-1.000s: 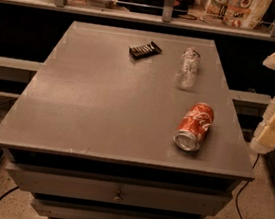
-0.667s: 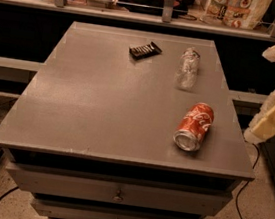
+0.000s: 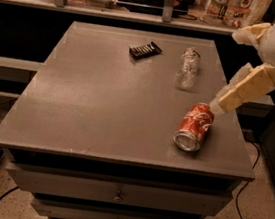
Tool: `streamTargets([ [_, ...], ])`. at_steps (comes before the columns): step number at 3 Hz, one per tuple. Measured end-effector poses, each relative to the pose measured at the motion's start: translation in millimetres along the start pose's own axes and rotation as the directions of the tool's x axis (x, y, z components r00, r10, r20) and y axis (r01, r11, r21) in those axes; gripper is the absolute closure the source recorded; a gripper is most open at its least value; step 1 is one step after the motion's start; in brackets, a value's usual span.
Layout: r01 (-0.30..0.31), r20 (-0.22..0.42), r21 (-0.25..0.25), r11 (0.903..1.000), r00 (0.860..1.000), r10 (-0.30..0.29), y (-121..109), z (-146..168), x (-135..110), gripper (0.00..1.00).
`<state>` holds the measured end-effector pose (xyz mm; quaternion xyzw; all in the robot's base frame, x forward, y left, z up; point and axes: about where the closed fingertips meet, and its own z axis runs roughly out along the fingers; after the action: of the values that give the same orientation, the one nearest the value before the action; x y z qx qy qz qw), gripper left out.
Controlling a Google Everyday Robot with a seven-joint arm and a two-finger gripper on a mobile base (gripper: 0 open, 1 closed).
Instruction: Pick rxbar chocolate
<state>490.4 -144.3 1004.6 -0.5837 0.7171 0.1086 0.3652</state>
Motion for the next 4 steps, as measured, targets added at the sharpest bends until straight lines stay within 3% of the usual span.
streamTargets([
  [1, 0.0, 0.0, 0.0, 1.0, 1.0, 0.0, 0, 0, 0, 0.0],
  [2, -0.001, 0.04, 0.003, 1.0, 0.999, 0.001, -9, 21, -16, 0.0],
  [3, -0.021, 0.149, 0.0, 0.9998, 0.989, 0.021, -32, 58, -43, 0.0],
  [4, -0.069, 0.252, 0.009, 0.9976, 0.965, 0.065, -54, 80, -56, 0.0],
])
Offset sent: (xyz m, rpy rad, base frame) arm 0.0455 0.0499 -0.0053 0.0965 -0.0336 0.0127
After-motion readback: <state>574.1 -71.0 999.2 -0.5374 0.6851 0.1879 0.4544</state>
